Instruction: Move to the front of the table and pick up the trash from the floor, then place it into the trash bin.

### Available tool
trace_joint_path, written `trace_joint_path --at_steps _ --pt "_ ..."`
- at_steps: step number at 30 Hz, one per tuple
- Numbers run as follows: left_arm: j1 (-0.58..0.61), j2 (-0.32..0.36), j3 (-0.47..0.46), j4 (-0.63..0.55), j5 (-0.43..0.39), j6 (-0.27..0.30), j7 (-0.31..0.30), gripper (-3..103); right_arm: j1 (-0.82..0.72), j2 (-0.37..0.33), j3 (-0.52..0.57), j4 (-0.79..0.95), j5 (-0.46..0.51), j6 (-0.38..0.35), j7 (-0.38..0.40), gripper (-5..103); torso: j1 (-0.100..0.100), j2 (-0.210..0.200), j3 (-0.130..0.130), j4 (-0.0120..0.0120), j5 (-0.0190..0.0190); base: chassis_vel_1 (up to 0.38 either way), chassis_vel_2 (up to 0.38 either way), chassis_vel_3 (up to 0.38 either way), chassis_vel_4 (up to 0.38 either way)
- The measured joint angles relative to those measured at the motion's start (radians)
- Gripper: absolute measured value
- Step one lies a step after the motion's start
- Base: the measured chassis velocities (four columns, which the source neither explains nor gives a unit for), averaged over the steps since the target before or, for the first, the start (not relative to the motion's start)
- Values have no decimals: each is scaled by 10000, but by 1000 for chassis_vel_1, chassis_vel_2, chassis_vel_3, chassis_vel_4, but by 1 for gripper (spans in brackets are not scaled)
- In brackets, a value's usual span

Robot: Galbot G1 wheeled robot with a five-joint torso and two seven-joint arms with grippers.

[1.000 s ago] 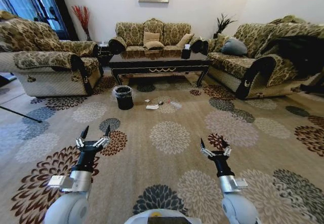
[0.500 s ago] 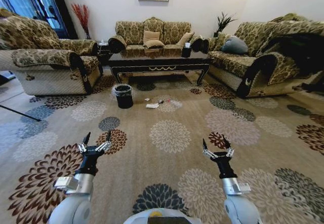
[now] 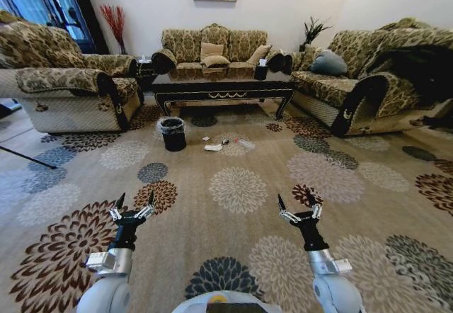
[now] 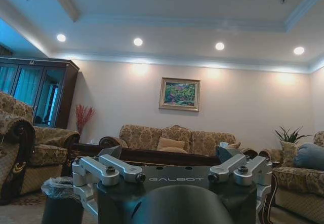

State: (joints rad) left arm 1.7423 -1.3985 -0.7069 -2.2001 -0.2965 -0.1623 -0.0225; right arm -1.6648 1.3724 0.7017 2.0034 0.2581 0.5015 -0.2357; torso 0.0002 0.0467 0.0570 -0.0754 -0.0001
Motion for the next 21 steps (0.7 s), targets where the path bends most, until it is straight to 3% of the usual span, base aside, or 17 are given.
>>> trace_joint_path --at_steps 8,21 --pt "-68 -4 -109 6 -298 -142 10 100 177 17 -152 -218 -3 -18 -36 100 2 24 18 0 2 -146 151 144 -144" --pt "-69 29 -195 75 -397 -203 94 100 458 -14 -269 -565 10 -72 -15 100 15 56 49 0 0 -309 287 315 -286"
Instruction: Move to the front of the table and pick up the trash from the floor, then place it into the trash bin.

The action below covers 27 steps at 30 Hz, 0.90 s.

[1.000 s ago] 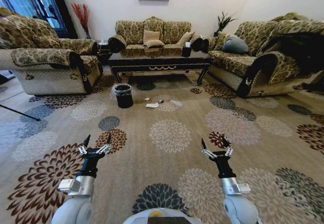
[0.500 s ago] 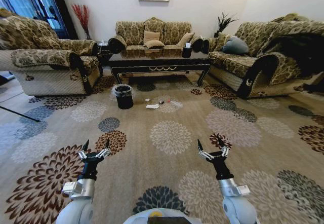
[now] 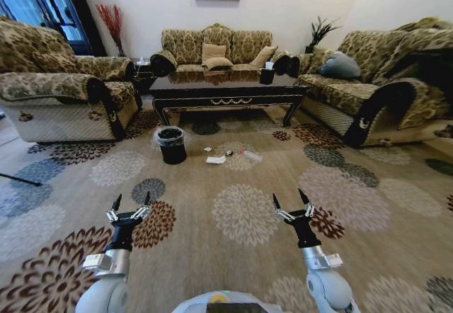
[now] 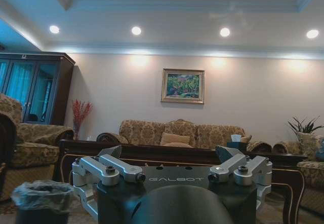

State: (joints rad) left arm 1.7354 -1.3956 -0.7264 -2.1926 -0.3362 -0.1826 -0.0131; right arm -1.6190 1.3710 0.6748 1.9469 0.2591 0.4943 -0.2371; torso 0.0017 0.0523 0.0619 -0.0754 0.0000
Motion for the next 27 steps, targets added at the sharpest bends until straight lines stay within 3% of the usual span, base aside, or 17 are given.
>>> trace_joint_path --at_steps 4,6,9,13,15,18,21,25,27 --pt "-5 -19 21 -18 2 -5 -1 100 -39 7 24 24 25 0 1 100 -1 6 0 1 8 -374 366 369 -374" --pt "-5 -24 27 -25 4 -7 -1 100 -68 8 41 46 34 0 1 100 2 6 4 -3 -10 -341 355 367 -352" --pt "24 -24 10 -27 7 -14 0 100 -77 18 48 52 35 0 1 100 2 10 5 1 9 -320 362 328 -357" --pt "69 -5 -29 -25 4 -28 -1 100 -77 51 45 46 27 5 1 100 3 11 9 -2 -10 -344 338 358 -348" --pt "87 -2 -36 -24 4 -44 -1 100 -78 73 37 15 7 17 1 100 1 14 7 1 11 -352 360 366 -360" --pt "92 -2 -33 -14 4 -49 0 100 -87 88 36 14 -1 27 2 100 4 15 12 0 -7 -360 346 376 -341" --pt "101 -2 -32 16 4 -69 -1 100 -94 97 32 14 -7 33 7 100 3 17 11 1 5 -351 348 362 -357" --pt "112 10 -22 62 -18 -75 -1 100 -103 101 32 18 -12 35 12 100 5 18 13 -2 -8 -339 349 354 -350" --pt "108 29 -21 62 -53 -76 -1 100 -112 101 23 24 -12 37 17 100 4 20 13 0 5 -340 366 359 -366"
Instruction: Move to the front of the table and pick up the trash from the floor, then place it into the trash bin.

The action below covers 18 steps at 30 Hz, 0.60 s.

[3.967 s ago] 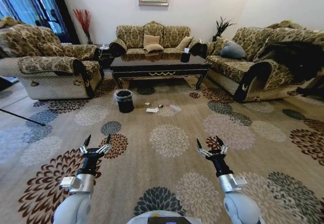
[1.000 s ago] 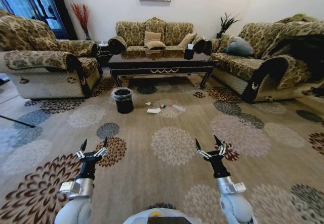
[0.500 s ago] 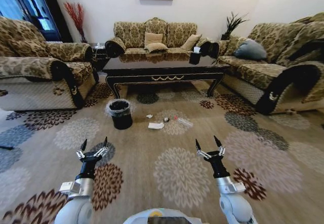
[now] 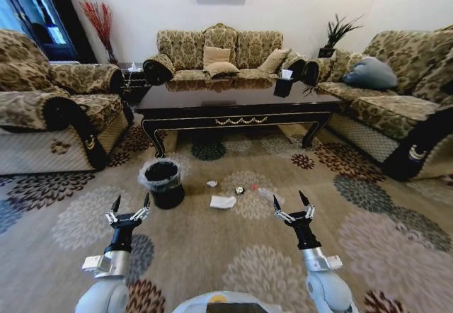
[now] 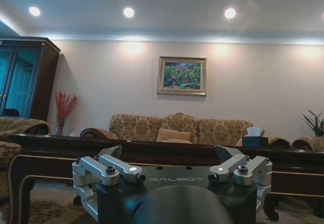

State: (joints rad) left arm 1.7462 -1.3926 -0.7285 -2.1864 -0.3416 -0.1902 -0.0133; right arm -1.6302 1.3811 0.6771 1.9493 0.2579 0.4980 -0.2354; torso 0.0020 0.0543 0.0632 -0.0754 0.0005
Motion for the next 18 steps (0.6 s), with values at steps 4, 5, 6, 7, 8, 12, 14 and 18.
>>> trace_joint_path --at_steps 4,5,6,7,8,12,14,18 --pt "-9 17 1 0 -9 0 1 100 -1 0 -8 7 -1 2 15 100 1 0 2 -1 -12 -348 349 352 -354" --pt "-8 20 0 -1 -10 0 0 100 0 0 -20 13 -8 3 91 100 -1 1 0 -1 1 -354 365 365 -347" --pt "-3 20 0 -1 -10 0 1 100 0 0 -43 15 -11 -2 176 100 0 1 2 1 1 -354 365 342 -354" --pt "-3 20 0 -1 -10 0 1 100 0 0 -43 15 -11 -2 176 100 0 1 2 1 1 -354 365 342 -354" --pt "4 18 0 10 -10 0 1 100 1 1 -54 15 -11 -8 232 100 2 0 5 0 -10 -354 331 342 -354" --pt "30 4 8 22 -2 1 0 100 11 -2 -70 14 -12 -7 274 100 2 0 5 0 3 -317 310 301 -323" --pt "44 0 15 22 1 1 0 100 27 -6 -109 15 99 54 284 100 5 0 7 0 -8 -246 242 232 -246" --pt "64 -4 18 -24 11 3 1 100 56 -12 -152 55 250 144 283 100 5 0 7 0 1 -132 146 123 -135"
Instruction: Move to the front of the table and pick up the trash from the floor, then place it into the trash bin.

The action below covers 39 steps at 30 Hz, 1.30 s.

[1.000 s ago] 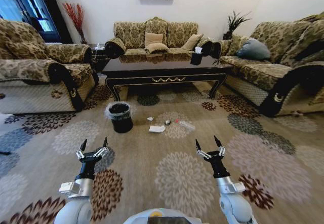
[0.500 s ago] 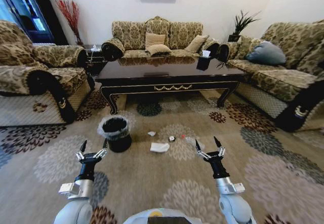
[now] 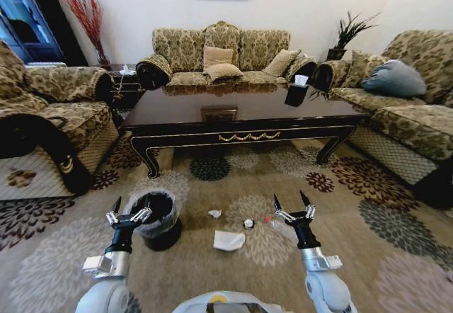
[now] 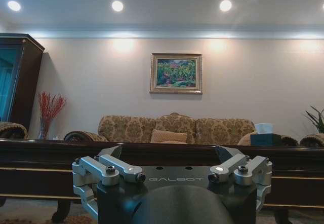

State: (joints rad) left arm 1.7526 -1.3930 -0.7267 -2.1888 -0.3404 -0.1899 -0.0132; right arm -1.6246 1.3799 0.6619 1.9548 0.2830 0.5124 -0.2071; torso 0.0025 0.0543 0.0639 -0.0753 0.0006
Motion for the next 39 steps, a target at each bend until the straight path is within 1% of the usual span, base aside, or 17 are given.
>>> trace_joint_path --at_steps 5,8,9,12,13,14,15,16,17,18,20,21,24,26,27,29,39 --pt "-18 -9 24 -12 18 31 -1 100 3 -5 1 -49 18 87 -3 100 -5 4 -5 0 -3 -10 19 15 -6" --pt "-152 0 16 46 -5 199 -163 100 -11 -3 11 -112 18 124 20 100 -7 6 -6 -1 -7 33 -54 -34 30" --pt "-296 36 -29 57 -39 490 -414 100 -13 -1 12 -123 18 125 69 100 -7 6 -5 -3 -7 0 0 0 0" --pt "-803 310 -233 36 -105 2123 -1647 100 33 9 0 -129 92 113 220 100 -6 5 -2 -3 -7 0 0 0 0" --pt "-803 310 -233 36 -105 2123 -1647 100 33 9 0 -129 92 113 220 100 -6 5 -2 -3 -7 0 0 0 0" --pt "-977 476 -321 -6 -300 2839 -2129 100 57 10 -6 -134 131 90 255 100 -5 5 -1 -1 -10 0 0 0 0" --pt "-1063 577 -363 -35 -463 3178 -2354 100 67 11 -7 -142 136 81 265 100 -5 5 -1 -2 -9 0 0 0 0" --pt "-1342 937 -420 -140 -1230 4022 -3102 100 82 11 -17 -195 130 72 271 100 -5 5 -1 1 -7 0 0 0 0" --pt "-1342 937 -420 -140 -1230 4022 -3102 100 82 11 -17 -195 130 72 271 100 -5 5 -1 1 -7 0 0 0 0" --pt "-1476 1107 -420 -153 -1537 4345 -3491 100 83 10 -25 -228 125 72 271 100 -5 5 -2 1 -8 0 0 0 0" --pt "-1888 1580 -415 -157 -2181 5525 -4487 100 81 9 -62 -315 108 72 271 100 -5 5 -2 -3 -5 0 0 0 0" --pt "-1888 1580 -415 -157 -2181 5525 -4487 100 81 9 -62 -315 108 72 271 100 -5 5 -2 -3 -5 0 0 0 0" --pt "-2411 1921 -536 -149 -3424 7962 -5211 100 99 21 -105 -387 80 71 271 100 -4 5 0 -2 -7 0 0 0 0" --pt "-2780 1963 -833 65 -4873 9097 -5020 100 130 40 -142 -412 65 72 271 100 -4 5 -1 -2 -6 0 0 0 0" --pt "-2780 1963 -833 65 -4873 9097 -5020 100 130 40 -142 -412 65 72 271 100 -4 5 -1 -2 -6 0 0 0 0" --pt "-3137 1945 -964 566 -5668 9412 -4646 100 137 55 -156 -416 38 80 266 100 -4 6 -1 -2 -6 0 0 0 0" --pt "-3381 1582 -703 1574 -4788 9399 -4537 100 36 64 -72 -512 -14 256 257 100 -3 5 0 -2 -6 0 0 0 0"
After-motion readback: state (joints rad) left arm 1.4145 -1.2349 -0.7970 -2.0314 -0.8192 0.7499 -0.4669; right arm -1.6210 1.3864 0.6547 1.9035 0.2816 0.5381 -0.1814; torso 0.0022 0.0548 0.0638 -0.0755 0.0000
